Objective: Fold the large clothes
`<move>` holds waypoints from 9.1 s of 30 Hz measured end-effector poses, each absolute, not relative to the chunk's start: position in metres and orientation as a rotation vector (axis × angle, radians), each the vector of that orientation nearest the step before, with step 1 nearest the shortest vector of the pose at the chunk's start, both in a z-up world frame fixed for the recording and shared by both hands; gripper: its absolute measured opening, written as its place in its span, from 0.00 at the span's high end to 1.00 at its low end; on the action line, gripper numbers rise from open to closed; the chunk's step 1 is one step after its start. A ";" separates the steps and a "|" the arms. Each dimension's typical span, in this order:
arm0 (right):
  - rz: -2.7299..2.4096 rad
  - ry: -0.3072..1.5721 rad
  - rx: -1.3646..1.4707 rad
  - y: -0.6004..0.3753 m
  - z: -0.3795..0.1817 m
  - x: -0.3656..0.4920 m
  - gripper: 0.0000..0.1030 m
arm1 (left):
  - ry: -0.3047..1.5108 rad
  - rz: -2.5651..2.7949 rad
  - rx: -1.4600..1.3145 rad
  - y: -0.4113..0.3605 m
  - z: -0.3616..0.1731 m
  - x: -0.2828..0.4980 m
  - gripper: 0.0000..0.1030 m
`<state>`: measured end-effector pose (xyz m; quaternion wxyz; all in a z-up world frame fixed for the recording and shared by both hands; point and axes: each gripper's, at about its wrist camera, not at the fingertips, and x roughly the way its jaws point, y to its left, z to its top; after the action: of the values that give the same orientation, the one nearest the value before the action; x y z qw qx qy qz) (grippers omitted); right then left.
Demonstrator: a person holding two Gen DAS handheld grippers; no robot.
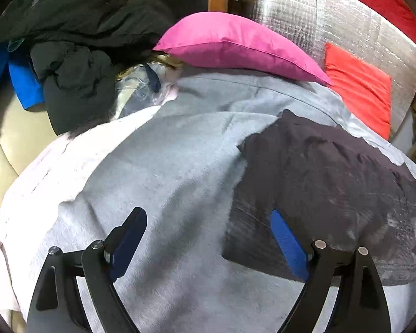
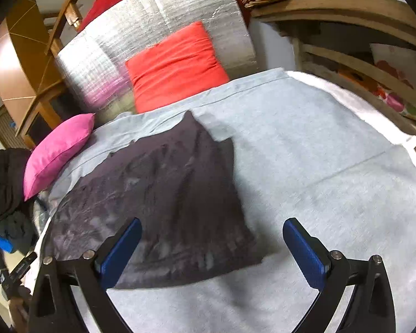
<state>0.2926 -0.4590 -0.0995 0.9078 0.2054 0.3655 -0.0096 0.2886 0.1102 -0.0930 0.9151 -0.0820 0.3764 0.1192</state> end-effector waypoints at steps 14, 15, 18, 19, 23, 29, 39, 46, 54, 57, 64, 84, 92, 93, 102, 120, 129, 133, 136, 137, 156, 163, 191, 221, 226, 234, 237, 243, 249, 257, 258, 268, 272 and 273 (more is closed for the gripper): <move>0.139 0.745 -0.026 -0.245 -0.102 0.325 0.00 | 0.774 0.215 -0.105 0.081 -0.091 0.287 0.12; 0.135 0.746 -0.036 -0.240 -0.106 0.324 0.00 | 0.776 0.215 -0.107 0.081 -0.092 0.287 0.12; 0.104 0.810 -0.085 -0.227 -0.130 0.329 0.00 | 0.792 0.222 -0.105 0.083 -0.095 0.289 0.12; 0.101 0.830 -0.082 -0.228 -0.137 0.333 0.00 | 0.792 0.226 -0.107 0.084 -0.095 0.288 0.12; 0.093 0.849 -0.079 -0.229 -0.135 0.334 0.00 | 0.750 0.214 -0.119 0.082 -0.083 0.280 0.12; 0.066 0.784 -0.011 -0.255 -0.115 0.323 0.00 | 0.736 0.166 -0.026 0.045 -0.081 0.283 0.12; 0.044 0.774 0.021 -0.284 -0.106 0.316 0.00 | 0.720 0.227 0.134 0.030 -0.088 0.278 0.11; -0.121 0.874 0.083 -0.364 -0.137 0.322 0.00 | 0.827 0.220 0.071 0.052 -0.124 0.295 0.09; -0.087 0.804 0.172 -0.384 -0.120 0.311 0.00 | 0.722 0.256 0.030 0.059 -0.093 0.271 0.09; -0.111 0.815 0.171 -0.392 -0.125 0.309 0.00 | 0.866 0.254 0.007 0.071 -0.122 0.287 0.09; -0.012 0.852 0.325 -0.431 -0.120 0.322 0.00 | 0.774 0.177 -0.061 0.092 -0.090 0.284 0.09; 0.276 1.026 0.633 -0.496 -0.159 0.425 0.00 | 1.100 -0.261 -0.393 0.113 -0.137 0.429 0.09; 0.288 1.118 0.508 -0.470 -0.164 0.443 0.28 | 1.123 -0.275 -0.311 0.087 -0.139 0.436 0.45; 0.284 1.120 0.510 -0.469 -0.164 0.445 0.29 | 1.127 -0.275 -0.316 0.086 -0.139 0.438 0.49; 0.284 1.085 0.416 -0.446 -0.122 0.443 0.82 | 1.042 -0.217 -0.187 0.061 -0.094 0.423 0.82; 0.339 1.011 0.280 -0.447 -0.063 0.267 0.84 | 0.995 -0.217 -0.254 0.053 -0.101 0.244 0.79; 0.097 1.001 0.432 -0.494 -0.129 0.232 0.35 | 0.954 -0.022 -0.285 0.091 -0.090 0.230 0.35; 0.113 0.869 0.335 -0.485 -0.076 0.223 0.32 | 0.824 0.046 -0.126 0.066 -0.057 0.223 0.35; 0.196 0.886 0.209 -0.446 -0.066 0.237 0.30 | 0.807 -0.089 -0.054 0.020 -0.053 0.223 0.35; 0.193 0.894 0.133 -0.431 -0.068 0.248 0.30 | 0.798 -0.125 -0.013 -0.004 -0.055 0.224 0.35; 0.104 1.068 0.185 -0.430 -0.127 0.313 0.30 | 0.944 -0.131 0.019 -0.082 -0.106 0.262 0.33; 0.124 0.844 0.041 -0.357 -0.074 0.208 0.25 | 0.795 -0.114 0.002 -0.076 -0.078 0.200 0.32; -0.014 0.763 -0.074 -0.317 -0.101 0.142 0.13 | 0.725 0.116 0.005 -0.026 -0.081 0.131 0.25; -0.066 0.770 0.173 -0.376 -0.089 0.157 0.11 | 0.761 0.098 -0.029 -0.027 -0.085 0.150 0.16; -0.003 0.798 0.101 -0.353 -0.080 0.190 0.11 | 0.784 0.064 0.026 -0.062 -0.089 0.174 0.16; -0.034 0.978 -0.010 -0.328 -0.129 0.236 0.09 | 0.893 0.068 0.053 -0.077 -0.118 0.195 0.16; -0.043 0.946 0.008 -0.329 -0.117 0.224 0.09 | 0.895 0.061 0.041 -0.075 -0.113 0.189 0.16; -0.063 0.845 0.053 -0.340 -0.094 0.174 0.09 | 0.874 0.059 0.017 -0.068 -0.101 0.169 0.16; -0.159 0.868 0.104 -0.369 -0.117 0.149 0.09 | 0.869 0.058 -0.005 -0.065 -0.093 0.152 0.16; -0.111 0.797 0.163 -0.372 -0.081 0.119 0.08 | 0.801 0.029 -0.024 -0.070 -0.063 0.115 0.16; -0.090 0.778 0.163 -0.365 -0.071 0.110 0.08 | 0.793 0.024 -0.019 -0.072 -0.059 0.109 0.16; 0.057 0.755 0.131 -0.295 -0.057 0.019 0.08 | 0.742 -0.029 0.009 -0.089 -0.035 0.032 0.16; 0.044 0.722 0.090 -0.282 -0.050 -0.016 0.08 | 0.681 0.014 0.025 -0.089 -0.023 0.004 0.00; 0.037 0.721 0.070 -0.280 -0.049 -0.018 0.06 | 0.666 0.019 0.031 -0.089 -0.020 -0.002 0.00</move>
<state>-0.0184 -0.2797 -0.0488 0.9349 0.0344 0.3528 0.0179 -0.0019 -0.0894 -0.0204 0.9449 0.0151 0.3269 0.0094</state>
